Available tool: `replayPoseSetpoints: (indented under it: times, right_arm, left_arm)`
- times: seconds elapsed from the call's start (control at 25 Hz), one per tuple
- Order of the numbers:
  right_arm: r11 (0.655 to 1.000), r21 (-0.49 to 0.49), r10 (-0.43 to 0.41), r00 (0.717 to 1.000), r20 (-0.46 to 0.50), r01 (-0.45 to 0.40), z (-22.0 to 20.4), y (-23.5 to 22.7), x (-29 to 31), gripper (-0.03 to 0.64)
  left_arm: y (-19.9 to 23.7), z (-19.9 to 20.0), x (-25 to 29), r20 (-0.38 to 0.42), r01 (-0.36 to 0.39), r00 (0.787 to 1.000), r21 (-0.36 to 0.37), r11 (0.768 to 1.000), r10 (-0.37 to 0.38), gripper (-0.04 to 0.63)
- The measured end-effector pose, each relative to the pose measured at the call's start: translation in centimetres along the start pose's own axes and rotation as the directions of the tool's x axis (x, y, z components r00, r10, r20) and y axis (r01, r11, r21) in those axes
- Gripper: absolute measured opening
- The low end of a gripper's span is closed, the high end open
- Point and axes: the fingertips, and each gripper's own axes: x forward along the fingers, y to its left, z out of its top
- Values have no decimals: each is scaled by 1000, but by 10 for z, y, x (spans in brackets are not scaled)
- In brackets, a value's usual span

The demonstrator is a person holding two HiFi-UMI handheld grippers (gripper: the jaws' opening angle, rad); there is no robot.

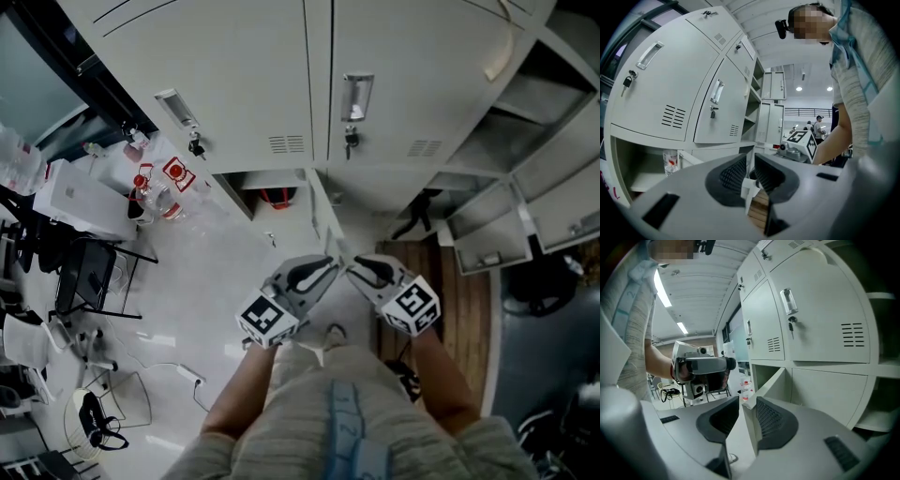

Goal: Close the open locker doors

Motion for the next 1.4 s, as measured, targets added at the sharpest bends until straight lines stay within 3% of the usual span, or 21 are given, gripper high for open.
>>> replayPoseSetpoints:
  times: [0.28,0.8,1.4]
  right_arm:
    - [998,-11,54,999,5,-54,19,26,24,114]
    - [998,8,69,997,47,-69,34,52,71,114]
    - [989,-60,138,990,8,-138,56,80,130,114]
  left_arm:
    - [13,-6,-17,-11,-20,1000,-15,1000,20,37]
    - [40,-10,-52,-13,-78,997,-38,996,77,35]
    - [88,-13,-110,-19,-165,986,-59,984,165,37]
